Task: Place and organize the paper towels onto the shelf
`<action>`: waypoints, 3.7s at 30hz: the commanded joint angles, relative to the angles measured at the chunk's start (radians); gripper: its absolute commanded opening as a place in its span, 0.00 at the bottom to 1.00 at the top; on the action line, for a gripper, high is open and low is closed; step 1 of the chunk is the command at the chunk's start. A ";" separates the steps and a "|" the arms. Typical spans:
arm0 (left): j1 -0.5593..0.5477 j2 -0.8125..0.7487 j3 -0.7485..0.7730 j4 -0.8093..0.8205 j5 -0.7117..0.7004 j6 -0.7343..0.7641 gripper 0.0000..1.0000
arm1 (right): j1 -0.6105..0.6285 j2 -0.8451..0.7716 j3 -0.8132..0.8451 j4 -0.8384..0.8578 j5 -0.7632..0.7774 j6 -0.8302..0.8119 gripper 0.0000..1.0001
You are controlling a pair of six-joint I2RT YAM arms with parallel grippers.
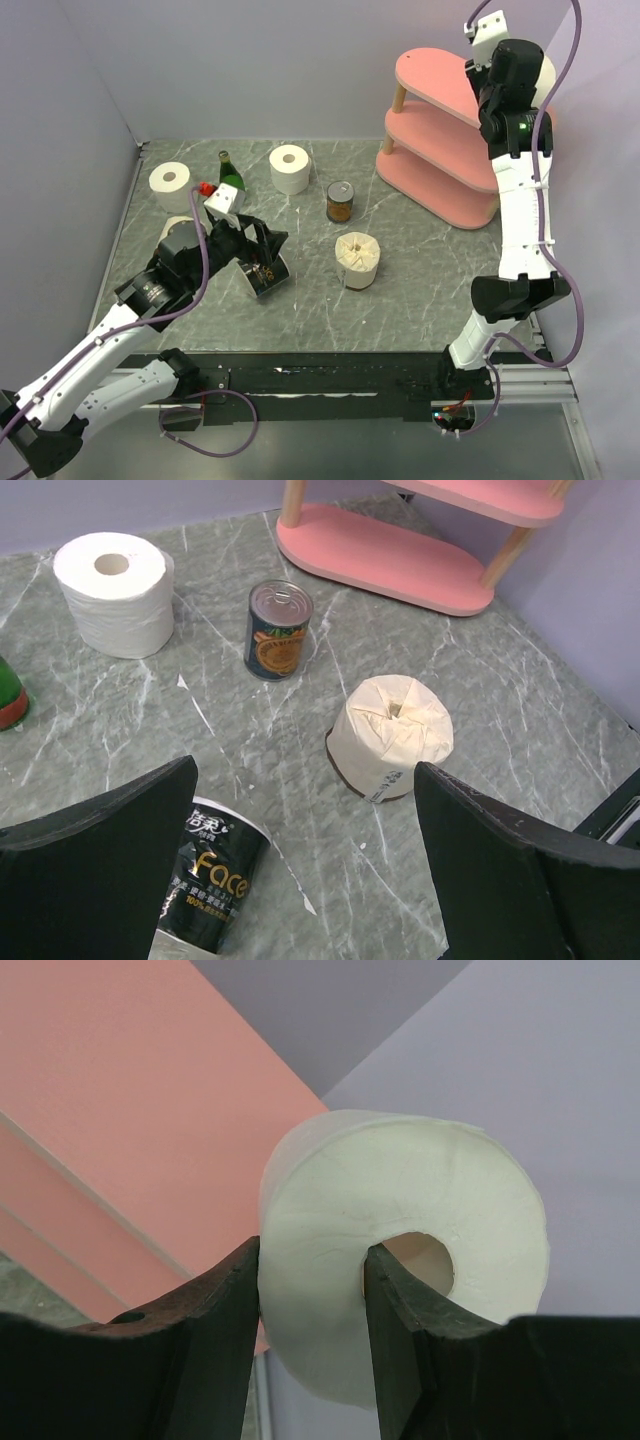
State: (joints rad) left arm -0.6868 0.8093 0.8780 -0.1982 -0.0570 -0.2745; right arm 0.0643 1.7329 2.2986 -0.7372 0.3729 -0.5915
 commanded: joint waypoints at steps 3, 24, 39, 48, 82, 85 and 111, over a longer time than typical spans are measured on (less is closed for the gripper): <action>-0.005 -0.018 0.036 0.028 -0.014 0.015 0.96 | -0.040 -0.009 0.042 0.088 0.040 -0.008 0.47; -0.005 -0.116 -0.027 0.088 -0.115 0.026 0.96 | -0.093 0.060 0.116 0.030 -0.042 0.084 0.49; -0.003 -0.119 -0.030 0.102 -0.083 0.026 0.96 | -0.103 0.056 0.111 -0.018 -0.094 0.134 0.51; -0.005 -0.114 -0.027 0.094 -0.081 0.028 0.96 | -0.103 0.045 0.136 -0.010 -0.111 0.140 0.53; -0.005 -0.114 -0.028 0.095 -0.076 0.026 0.96 | -0.104 0.056 0.133 0.027 -0.108 0.116 0.64; -0.005 -0.113 -0.027 0.094 -0.078 0.026 0.96 | -0.104 0.048 0.124 0.032 -0.106 0.110 0.64; -0.003 -0.042 0.004 0.048 -0.179 -0.006 0.96 | 0.109 -0.656 -0.919 0.195 -0.571 0.847 0.65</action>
State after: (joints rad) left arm -0.6888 0.7658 0.8471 -0.1585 -0.1871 -0.2577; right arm 0.1143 1.1568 1.5539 -0.6510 -0.0834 0.0284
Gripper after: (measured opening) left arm 0.963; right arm 0.662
